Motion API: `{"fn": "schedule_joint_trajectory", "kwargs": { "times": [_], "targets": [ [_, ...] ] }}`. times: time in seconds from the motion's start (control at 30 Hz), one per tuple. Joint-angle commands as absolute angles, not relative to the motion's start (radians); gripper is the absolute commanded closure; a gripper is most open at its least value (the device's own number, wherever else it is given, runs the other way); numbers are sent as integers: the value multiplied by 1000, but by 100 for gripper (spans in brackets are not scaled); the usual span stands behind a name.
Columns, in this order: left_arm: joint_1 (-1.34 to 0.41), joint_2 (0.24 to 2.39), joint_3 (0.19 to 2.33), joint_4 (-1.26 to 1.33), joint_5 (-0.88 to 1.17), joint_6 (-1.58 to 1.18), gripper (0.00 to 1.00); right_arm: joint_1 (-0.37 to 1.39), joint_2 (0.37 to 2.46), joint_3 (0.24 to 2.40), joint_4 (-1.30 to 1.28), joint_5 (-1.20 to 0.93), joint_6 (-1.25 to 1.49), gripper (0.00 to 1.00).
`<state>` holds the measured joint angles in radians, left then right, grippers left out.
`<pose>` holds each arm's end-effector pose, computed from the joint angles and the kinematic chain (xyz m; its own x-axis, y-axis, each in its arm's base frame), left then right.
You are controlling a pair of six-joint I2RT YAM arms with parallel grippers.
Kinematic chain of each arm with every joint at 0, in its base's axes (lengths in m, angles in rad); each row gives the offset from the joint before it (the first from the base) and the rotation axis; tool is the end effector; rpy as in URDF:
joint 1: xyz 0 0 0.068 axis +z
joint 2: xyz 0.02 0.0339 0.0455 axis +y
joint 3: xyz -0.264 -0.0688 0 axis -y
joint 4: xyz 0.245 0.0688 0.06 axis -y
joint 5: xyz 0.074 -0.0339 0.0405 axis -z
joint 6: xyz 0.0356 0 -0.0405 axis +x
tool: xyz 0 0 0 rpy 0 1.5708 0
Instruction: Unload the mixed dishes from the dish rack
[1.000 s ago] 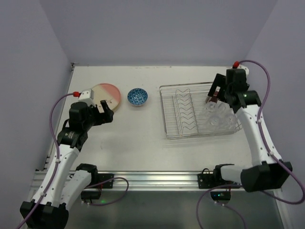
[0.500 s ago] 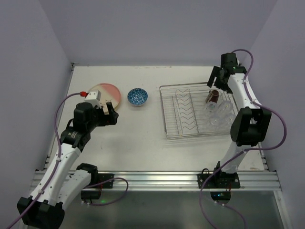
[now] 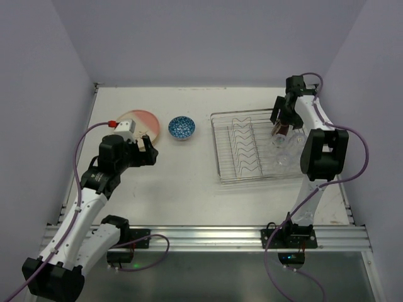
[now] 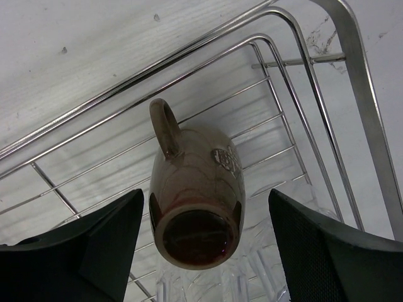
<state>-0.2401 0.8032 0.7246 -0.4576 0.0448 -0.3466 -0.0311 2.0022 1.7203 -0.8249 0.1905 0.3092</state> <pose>0.1743 -0.0443 0.2881 -0.5601 -0.2123 -0.8008 0.0900 0.9453 -0.3135 0.4308 -0.0201 0.2454 -0.8164 0.3243 -0.4778 0.3818 0.9239 -0.0251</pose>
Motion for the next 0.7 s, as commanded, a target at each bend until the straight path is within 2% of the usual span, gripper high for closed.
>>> {"fn": "schedule_joint_trajectory", "kwargs": {
  "times": [0.0, 0.3, 0.67],
  "targets": [
    [-250, 796, 723, -426, 64, -314, 0, -29, 2006, 1764, -838, 186, 293, 18],
    [-255, 788, 721, -426, 64, -314, 0, -15, 2019, 1747, -842, 192, 299, 25],
    [-259, 778, 721, -425, 63, -314, 0, -12, 2034, 1736, -862, 209, 316, 25]
  ]
}}
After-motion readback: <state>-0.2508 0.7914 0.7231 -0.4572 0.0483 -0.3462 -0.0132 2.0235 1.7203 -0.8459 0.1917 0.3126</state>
